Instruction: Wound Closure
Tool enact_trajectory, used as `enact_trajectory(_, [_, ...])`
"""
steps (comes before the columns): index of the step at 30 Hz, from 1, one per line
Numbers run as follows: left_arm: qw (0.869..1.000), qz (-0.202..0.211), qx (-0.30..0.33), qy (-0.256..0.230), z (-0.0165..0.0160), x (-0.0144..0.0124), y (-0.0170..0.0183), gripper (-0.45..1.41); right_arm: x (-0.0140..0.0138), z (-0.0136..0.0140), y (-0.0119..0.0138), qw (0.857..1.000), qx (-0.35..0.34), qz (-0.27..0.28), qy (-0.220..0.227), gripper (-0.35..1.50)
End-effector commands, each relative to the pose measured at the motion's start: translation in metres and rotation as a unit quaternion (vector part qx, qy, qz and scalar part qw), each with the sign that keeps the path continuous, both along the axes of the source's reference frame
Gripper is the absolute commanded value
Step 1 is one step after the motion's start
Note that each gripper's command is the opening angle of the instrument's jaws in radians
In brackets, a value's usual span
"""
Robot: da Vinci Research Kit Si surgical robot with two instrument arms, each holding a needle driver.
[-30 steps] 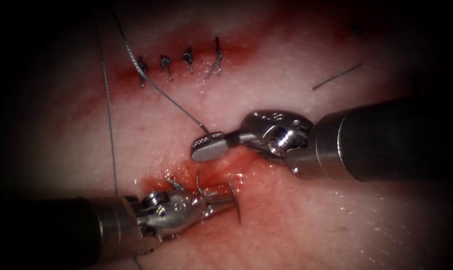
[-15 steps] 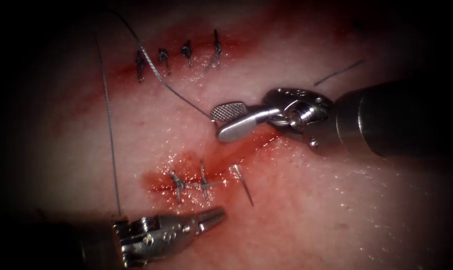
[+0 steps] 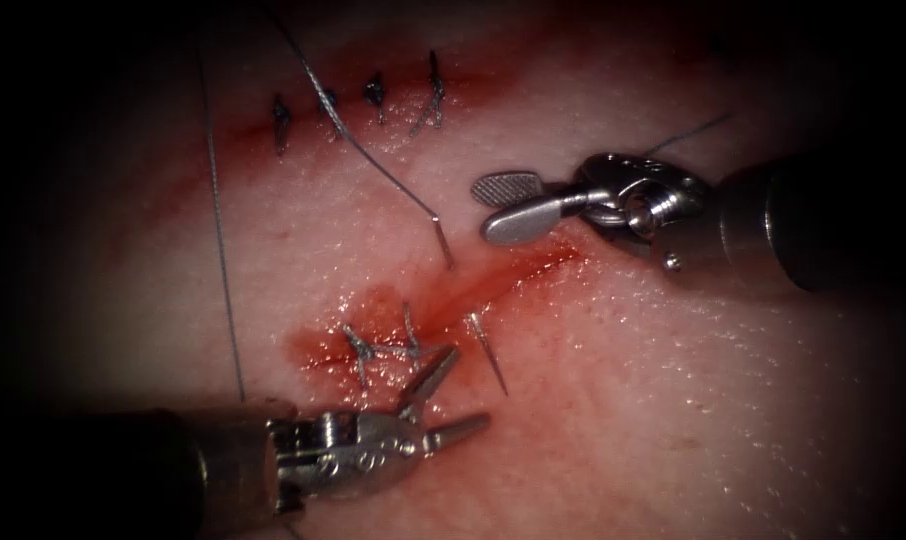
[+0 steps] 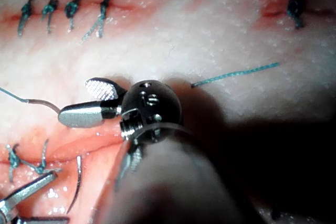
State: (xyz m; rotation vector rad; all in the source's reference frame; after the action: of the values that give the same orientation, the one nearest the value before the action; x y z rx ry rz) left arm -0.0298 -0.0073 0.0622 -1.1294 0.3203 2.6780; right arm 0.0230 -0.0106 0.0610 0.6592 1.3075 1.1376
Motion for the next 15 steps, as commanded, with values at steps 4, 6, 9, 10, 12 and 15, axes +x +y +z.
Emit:
enact_trajectory(4, [1.000, 0.001, -0.013, 0.011, 0.0012, -0.0010, -0.0001, 0.52, 0.0008, 0.0007, -0.0004, 1.000, -0.001, -0.001, 0.001, 1.13])
enact_trajectory(6, [1.000, 0.006, -0.023, 0.018, 0.0016, -0.0014, -0.0002, 0.37, 0.0008, 0.0008, -0.0004, 1.000, -0.001, -0.001, 0.001, 1.11])
enact_trajectory(9, [0.999, 0.009, -0.026, 0.016, 0.0023, -0.0021, -0.0004, 0.61, 0.0008, 0.0009, -0.0005, 1.000, -0.002, -0.001, 0.001, 1.11])
enact_trajectory(10, [0.999, 0.015, -0.030, 0.015, 0.0025, -0.0023, -0.0004, 0.72, 0.0008, 0.0009, -0.0005, 1.000, -0.002, -0.001, 0.001, 1.10])
enact_trajectory(12, [0.999, 0.016, -0.032, 0.016, 0.0027, -0.0027, -0.0002, 0.83, 0.0008, 0.0009, -0.0005, 1.000, -0.005, -0.002, 0.000, 1.08])
enact_trajectory(15, [0.999, 0.016, -0.040, 0.016, 0.0027, -0.0030, 0.0006, 0.96, 0.0008, 0.0010, -0.0006, 1.000, -0.006, -0.002, 0.000, 1.05])
